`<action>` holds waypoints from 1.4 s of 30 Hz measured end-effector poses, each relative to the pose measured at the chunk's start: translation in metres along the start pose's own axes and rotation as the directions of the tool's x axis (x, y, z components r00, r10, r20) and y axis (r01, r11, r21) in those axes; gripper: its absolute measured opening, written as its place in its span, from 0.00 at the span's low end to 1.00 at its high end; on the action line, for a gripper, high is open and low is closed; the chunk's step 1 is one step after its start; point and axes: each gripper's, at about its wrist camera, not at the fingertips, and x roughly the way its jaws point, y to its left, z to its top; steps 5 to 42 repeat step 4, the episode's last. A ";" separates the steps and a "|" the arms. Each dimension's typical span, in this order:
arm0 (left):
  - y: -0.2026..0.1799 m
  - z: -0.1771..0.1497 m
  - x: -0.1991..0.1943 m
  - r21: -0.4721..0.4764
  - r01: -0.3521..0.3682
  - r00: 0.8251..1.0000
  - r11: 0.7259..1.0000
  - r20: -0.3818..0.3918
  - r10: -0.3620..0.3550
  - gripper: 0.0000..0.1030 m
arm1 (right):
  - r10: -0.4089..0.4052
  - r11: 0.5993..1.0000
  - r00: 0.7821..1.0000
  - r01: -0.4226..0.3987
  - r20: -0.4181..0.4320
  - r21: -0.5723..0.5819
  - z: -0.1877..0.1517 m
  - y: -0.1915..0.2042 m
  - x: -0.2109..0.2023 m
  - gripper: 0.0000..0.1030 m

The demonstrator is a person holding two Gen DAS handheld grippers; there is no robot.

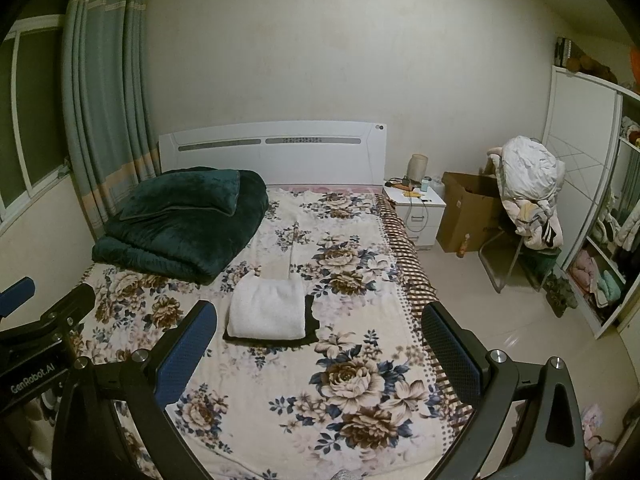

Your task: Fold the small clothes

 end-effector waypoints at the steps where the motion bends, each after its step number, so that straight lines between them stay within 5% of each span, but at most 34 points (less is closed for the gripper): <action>1: 0.001 0.000 -0.001 -0.001 -0.005 1.000 1.000 0.004 0.005 1.00 | -0.001 1.000 1.000 0.001 0.000 0.000 -0.001 0.000 0.000 1.00; 42: 0.002 0.001 -0.003 -0.006 -0.006 1.000 1.000 0.008 0.007 1.00 | -0.003 1.000 1.000 0.003 0.001 0.002 -0.002 0.001 -0.001 1.00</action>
